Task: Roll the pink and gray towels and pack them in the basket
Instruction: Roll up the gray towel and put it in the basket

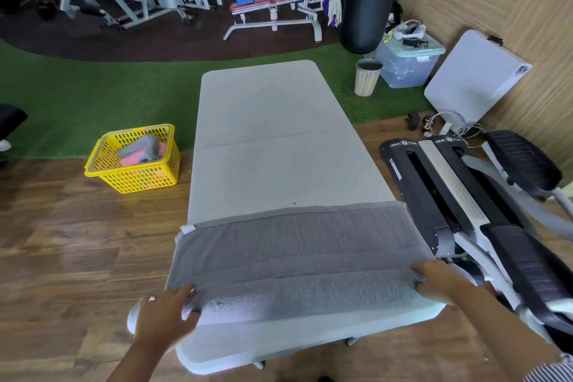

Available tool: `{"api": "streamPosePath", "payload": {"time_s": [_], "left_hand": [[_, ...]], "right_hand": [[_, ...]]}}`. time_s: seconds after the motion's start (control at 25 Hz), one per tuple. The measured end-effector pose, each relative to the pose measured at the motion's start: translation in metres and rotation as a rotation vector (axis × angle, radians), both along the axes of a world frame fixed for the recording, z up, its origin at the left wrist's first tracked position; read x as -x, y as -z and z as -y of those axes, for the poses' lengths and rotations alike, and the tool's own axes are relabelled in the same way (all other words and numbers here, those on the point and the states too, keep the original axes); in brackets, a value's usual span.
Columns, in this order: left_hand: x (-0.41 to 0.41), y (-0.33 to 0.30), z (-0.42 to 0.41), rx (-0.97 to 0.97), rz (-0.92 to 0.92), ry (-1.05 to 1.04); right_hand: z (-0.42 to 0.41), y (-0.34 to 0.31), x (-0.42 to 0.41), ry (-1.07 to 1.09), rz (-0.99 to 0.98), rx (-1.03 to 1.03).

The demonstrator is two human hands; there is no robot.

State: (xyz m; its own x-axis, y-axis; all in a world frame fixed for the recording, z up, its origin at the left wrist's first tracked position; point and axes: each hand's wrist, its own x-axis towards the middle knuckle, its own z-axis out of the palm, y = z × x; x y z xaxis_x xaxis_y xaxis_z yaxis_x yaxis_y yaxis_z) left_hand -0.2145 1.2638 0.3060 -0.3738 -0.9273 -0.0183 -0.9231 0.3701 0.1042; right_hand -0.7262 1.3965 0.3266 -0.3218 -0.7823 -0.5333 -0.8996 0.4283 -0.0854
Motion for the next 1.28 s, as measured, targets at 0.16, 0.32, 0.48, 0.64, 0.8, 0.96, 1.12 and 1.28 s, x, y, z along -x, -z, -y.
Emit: {"api": "streamPosePath", "payload": {"time_s": [0.16, 0.32, 0.48, 0.64, 0.8, 0.96, 1.12, 1.28], "left_hand": [[0.019, -0.006, 0.005, -0.001, -0.035, -0.095], [0.028, 0.013, -0.009, -0.044, -0.034, -0.043], [0.027, 0.016, -0.012, -0.1, -0.076, -0.063], [0.024, 0.008, -0.01, -0.104, -0.107, -0.05], [0.017, 0.011, -0.006, -0.065, -0.127, -0.044], [0.031, 0.007, -0.003, 0.012, -0.131, -0.108], [0.032, 0.022, -0.007, -0.007, -0.093, -0.049], [0.032, 0.023, -0.009, -0.094, -0.058, -0.039]], "right_hand": [[0.008, 0.008, 0.0, -0.016, -0.017, 0.297], [0.003, 0.018, -0.013, 0.019, 0.035, 0.416], [-0.002, 0.018, -0.014, -0.082, -0.012, 0.185], [0.001, 0.005, -0.006, -0.033, 0.016, 0.119], [0.006, 0.001, 0.001, -0.047, 0.03, 0.033], [0.014, 0.011, 0.002, -0.069, -0.008, 0.348], [0.014, 0.017, -0.007, -0.026, 0.05, 0.367], [0.006, 0.017, -0.005, -0.111, 0.025, 0.216]]}}
